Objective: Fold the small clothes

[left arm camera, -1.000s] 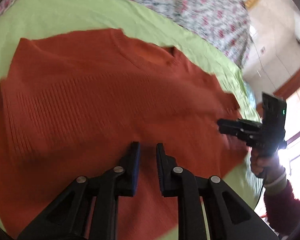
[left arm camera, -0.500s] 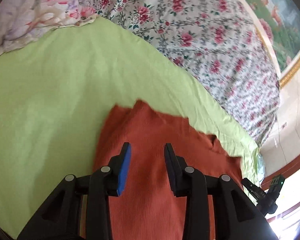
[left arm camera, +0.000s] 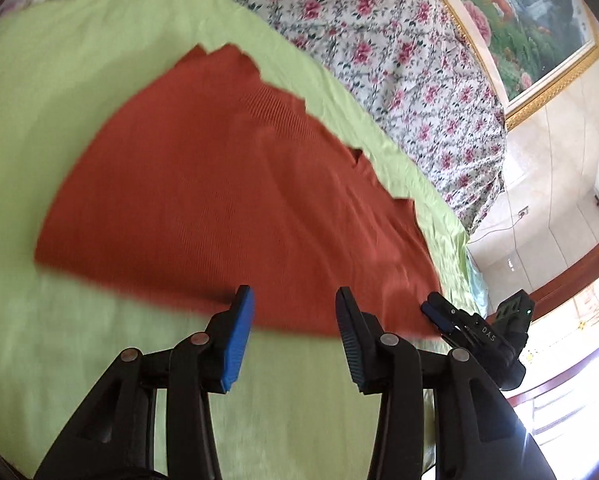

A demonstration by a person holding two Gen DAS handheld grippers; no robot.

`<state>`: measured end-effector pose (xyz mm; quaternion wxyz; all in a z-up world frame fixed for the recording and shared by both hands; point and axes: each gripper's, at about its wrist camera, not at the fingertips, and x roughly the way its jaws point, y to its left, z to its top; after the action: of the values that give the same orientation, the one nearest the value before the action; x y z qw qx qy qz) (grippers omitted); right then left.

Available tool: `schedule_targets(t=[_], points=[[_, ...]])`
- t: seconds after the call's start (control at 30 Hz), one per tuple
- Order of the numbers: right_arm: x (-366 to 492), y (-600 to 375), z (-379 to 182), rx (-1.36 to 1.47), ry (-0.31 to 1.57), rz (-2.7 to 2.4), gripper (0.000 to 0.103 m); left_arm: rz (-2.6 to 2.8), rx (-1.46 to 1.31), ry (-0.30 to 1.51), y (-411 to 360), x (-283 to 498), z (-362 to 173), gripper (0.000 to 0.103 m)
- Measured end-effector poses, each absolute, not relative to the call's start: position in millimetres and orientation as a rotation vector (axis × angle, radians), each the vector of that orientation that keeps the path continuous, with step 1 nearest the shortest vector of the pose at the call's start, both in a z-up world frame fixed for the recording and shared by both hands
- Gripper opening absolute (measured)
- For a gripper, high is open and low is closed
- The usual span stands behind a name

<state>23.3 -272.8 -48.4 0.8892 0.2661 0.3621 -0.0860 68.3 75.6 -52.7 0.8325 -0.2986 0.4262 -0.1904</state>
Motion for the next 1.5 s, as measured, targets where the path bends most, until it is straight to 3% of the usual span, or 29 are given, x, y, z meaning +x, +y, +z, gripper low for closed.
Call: schedule_targets(t=[0.23, 0.53, 0.83, 0.9, 1.2, 1.37, 1.43, 1.47, 1.5], points=[[6.2, -259.2, -50.2, 0.542, 0.763, -0.157, 0.045, -0.335, -0.679, 0.918, 80.9, 45.5, -70.0, 0.045], [1.3, -249.5, -47.6, 0.545, 0.758, -0.131, 0.046, -0.236, -0.836, 0.873, 110.2, 70.8, -84.7, 0.044], [9.5, -248.6, -44.9, 0.554, 0.758, -0.102, 0.047, -0.105, -0.866, 0.836, 128.2, 113.8, -81.8, 0.025], [14.6, -253.5, -43.5, 0.564, 0.760, -0.093, 0.047, -0.103, -0.829, 0.823, 125.6, 120.8, -74.0, 0.010], [54.3, -298.7, -25.7, 0.674, 0.780, 0.042, 0.047, -0.326, -0.417, 0.693, 11.5, 131.8, 13.7, 0.008], [96.3, -313.2, -27.7, 0.714, 0.855, 0.167, 0.047, -0.431, -0.212, 0.768, -79.0, 144.4, -2.8, 0.009], [116.0, -317.5, -34.6, 0.779, 0.881, 0.234, 0.058, -0.434, -0.137, 0.806, -101.5, 146.9, -18.9, 0.009], [122.5, -318.6, -37.8, 0.796, 0.890, 0.253, 0.075, -0.432, -0.088, 0.824, -114.2, 145.6, -28.4, 0.009], [133.1, -318.5, -41.5, 0.806, 0.903, 0.256, 0.082, -0.423, -0.049, 0.829, -122.0, 144.3, -33.8, 0.009]])
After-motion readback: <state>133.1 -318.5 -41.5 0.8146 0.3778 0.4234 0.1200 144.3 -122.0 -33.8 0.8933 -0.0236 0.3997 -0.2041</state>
